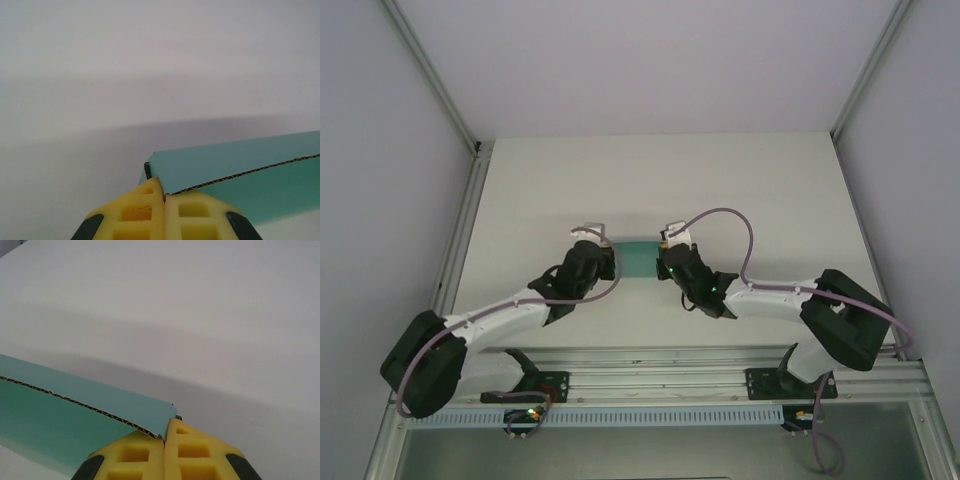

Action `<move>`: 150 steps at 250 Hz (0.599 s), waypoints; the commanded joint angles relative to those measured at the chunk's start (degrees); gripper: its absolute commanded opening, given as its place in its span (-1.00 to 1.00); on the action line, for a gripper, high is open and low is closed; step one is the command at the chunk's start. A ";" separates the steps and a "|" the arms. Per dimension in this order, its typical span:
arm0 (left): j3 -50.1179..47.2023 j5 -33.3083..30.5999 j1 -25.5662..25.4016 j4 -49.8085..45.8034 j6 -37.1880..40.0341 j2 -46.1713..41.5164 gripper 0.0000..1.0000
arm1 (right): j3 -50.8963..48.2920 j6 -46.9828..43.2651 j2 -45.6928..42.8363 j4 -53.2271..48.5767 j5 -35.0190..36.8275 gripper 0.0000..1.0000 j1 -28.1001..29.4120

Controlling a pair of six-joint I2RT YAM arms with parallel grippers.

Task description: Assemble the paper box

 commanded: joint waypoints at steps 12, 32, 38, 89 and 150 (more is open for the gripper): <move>-3.56 9.68 -3.99 -15.25 -0.84 5.80 -1.00 | -4.18 0.33 3.80 -14.44 -9.93 -0.99 2.90; -4.50 8.97 -3.94 -15.13 -1.60 4.47 -1.00 | -4.18 -0.11 2.31 -15.37 -12.29 -0.77 2.89; -4.79 8.74 -3.96 -15.10 -1.96 4.14 -1.00 | -3.98 -0.04 1.71 -15.96 -12.94 -0.65 2.90; -4.08 6.55 -4.01 -15.69 -3.21 4.04 -1.00 | -0.29 -2.45 -5.44 -18.85 -18.22 0.44 2.69; -0.49 5.32 -4.10 -18.04 -3.33 6.60 -1.00 | 3.70 -4.02 -12.20 -20.85 -21.19 0.73 -0.33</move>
